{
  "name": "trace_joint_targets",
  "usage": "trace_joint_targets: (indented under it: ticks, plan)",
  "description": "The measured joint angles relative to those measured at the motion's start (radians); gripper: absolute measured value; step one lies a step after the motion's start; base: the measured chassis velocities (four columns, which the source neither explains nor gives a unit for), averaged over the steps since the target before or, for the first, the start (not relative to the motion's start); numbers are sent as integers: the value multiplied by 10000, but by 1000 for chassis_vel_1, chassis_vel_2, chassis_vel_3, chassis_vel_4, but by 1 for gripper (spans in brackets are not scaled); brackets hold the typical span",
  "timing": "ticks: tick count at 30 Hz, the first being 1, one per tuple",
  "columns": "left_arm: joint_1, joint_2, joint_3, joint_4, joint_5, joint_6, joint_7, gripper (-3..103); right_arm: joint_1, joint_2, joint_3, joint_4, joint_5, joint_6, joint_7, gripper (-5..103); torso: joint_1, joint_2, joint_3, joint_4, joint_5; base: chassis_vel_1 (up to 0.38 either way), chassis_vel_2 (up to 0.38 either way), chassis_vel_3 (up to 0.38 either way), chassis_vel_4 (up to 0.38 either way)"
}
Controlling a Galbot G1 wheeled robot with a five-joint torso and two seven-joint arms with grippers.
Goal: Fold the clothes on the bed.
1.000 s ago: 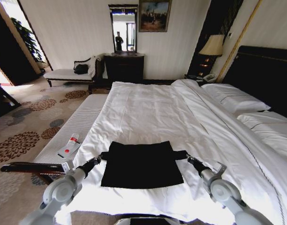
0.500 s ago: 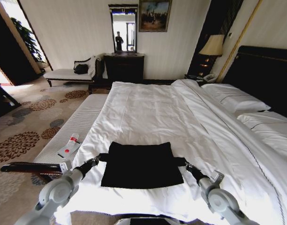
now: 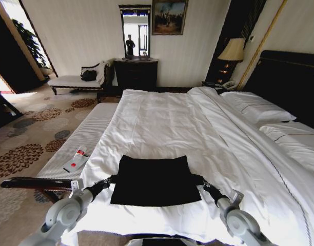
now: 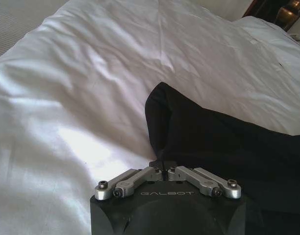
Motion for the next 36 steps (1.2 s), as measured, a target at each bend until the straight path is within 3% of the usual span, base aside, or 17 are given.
trace_joint_targets:
  ticks: [2, 3, 5, 7, 8, 9, 12, 13, 17, 18, 20, 23, 24, 27, 29, 31, 36]
  plan:
    - [171, -119, -304, -318, 324, -28, 47, 11, -177, 17, 111, 438, -1, -153, 391, 18, -1, 1, 0, 0, 2, 0, 0, 0, 0]
    - [251, -162, -522, -543, 339, -32, 64, 16, -262, 17, 217, 691, -2, -198, 549, 18, -1, 0, 0, 1, 1, 0, 0, 0, 0]
    - [286, -177, -622, -648, 330, -32, 65, 16, -305, 17, 267, 812, -3, -217, 606, 24, -1, 0, 0, 2, 0, 0, 0, 0, 0]
    - [475, -236, -1277, -1378, 140, -7, 97, 26, -531, 0, 650, 1582, 73, -386, 982, 29, 0, 1, -1, 2, 2, 0, 0, 0, 0]
    - [518, -270, -1722, -1874, -149, 61, 103, 32, -608, -35, 1006, 2063, 272, -455, 1136, 40, -1, 1, -1, 2, 1, 0, 0, 0, 0]
    - [518, -270, -1722, -1874, -149, 61, 103, 32, -608, -35, 1006, 2063, 272, -455, 1136, 40, -1, 1, -1, 2, 1, 0, 0, 0, 0]
    - [265, -302, -2556, -2676, -1210, 286, 31, 43, -518, -145, 1750, 2764, 928, -528, 1360, 51, -2, 1, -1, 3, 2, 0, 0, 0, 0]
    - [-219, -298, -3185, -3102, -2256, 444, -94, 48, -279, -274, 2408, 3149, 1612, -573, 1515, 56, -2, 1, -1, 3, 3, 0, 0, 0, 0]
    - [-1059, -236, -3669, -3163, -3137, 524, -224, 59, 153, -447, 3193, 3399, 2277, -632, 1613, 68, -1, 1, 0, 4, 1, 0, 0, 0, 0]
    - [-1451, -203, -3538, -2852, -3170, 528, -376, 70, 360, -488, 3346, 3339, 2384, -642, 1613, 73, -1, 1, -1, 1, 3, 0, 0, 0, 0]
    - [-1658, -202, -3342, -2590, -3108, 525, -454, 70, 506, -491, 3359, 3216, 2422, -651, 1613, 79, -1, 1, 0, 0, 1, 0, 0, 0, 0]
    - [-2505, -286, -2260, -1093, -2818, 509, -575, 86, 1051, -349, 2964, 2675, 2400, -652, 1615, 94, -1, 0, 1, 3, 0, 0, 0, 0, 0]
    - [-2505, -286, -2260, -1093, -2818, 509, -575, 86, 1051, -349, 2964, 2675, 2400, -652, 1615, 94, -1, 0, 1, 3, 0, 0, 0, 0, 0]
    - [-3446, -436, -1089, 690, -2772, 529, -449, 96, 1526, -108, 2354, 2213, 2237, -659, 1618, 99, 0, -1, 2, -1, 1, 0, 0, 0, 0]
    - [-3739, -528, -686, 1304, -2787, 549, -280, 98, 1738, -12, 2082, 2021, 2162, -666, 1627, 100, 1, -1, 2, -4, -3, 0, 0, 0, 0]
    - [-3954, -720, -314, 2173, -2768, 551, 336, 100, 2215, 102, 1493, 1657, 2117, -712, 1696, 100, 1, 0, 2, -7, -3, 0, 0, 0, 0]
    - [-4074, -979, -171, 3345, -2680, 313, 1303, 100, 3093, 136, 369, 842, 2097, -782, 1778, 100, 0, -1, 2, 11, 4, 0, 0, 0, 0]
